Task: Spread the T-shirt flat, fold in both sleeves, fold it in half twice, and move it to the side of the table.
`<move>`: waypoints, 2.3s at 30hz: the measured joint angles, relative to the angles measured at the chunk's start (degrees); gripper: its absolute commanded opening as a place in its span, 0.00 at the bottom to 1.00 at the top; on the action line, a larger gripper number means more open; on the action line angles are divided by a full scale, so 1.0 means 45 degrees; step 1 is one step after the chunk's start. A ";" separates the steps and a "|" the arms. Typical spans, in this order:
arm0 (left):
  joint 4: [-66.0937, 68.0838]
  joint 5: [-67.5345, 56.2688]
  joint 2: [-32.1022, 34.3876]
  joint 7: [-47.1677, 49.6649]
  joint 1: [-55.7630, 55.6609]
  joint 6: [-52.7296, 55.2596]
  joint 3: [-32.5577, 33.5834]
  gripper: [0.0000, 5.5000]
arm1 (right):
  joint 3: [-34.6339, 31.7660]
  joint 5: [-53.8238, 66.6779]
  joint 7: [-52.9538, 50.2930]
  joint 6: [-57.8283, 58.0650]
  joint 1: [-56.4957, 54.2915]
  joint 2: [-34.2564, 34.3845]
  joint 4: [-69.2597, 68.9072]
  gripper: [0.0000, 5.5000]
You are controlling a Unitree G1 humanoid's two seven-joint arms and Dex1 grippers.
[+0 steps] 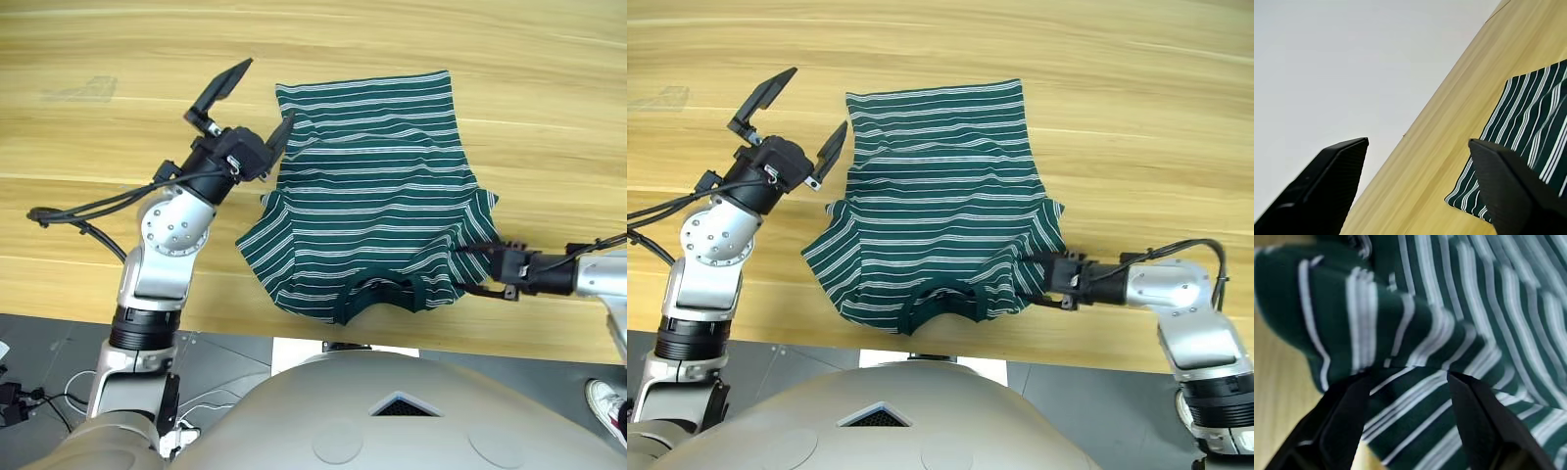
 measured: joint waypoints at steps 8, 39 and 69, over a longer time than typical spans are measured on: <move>-0.1440 0.1240 -0.0373 0.0010 0.1732 0.0597 -0.0819 0.69 | 0.0027 0.0043 0.0248 -0.0964 -0.0365 -0.0281 0.1300 0.51; -0.0392 0.4377 -0.0056 0.0848 0.3720 0.0117 -0.2353 0.69 | -0.1293 0.5372 0.1884 0.1639 0.0112 -0.0957 -0.1526 0.51; -0.4516 -1.1471 -0.4799 0.1210 0.8828 1.0419 0.4942 0.69 | -0.3954 0.6071 -0.8058 0.2948 -0.6306 0.5314 -0.2700 0.51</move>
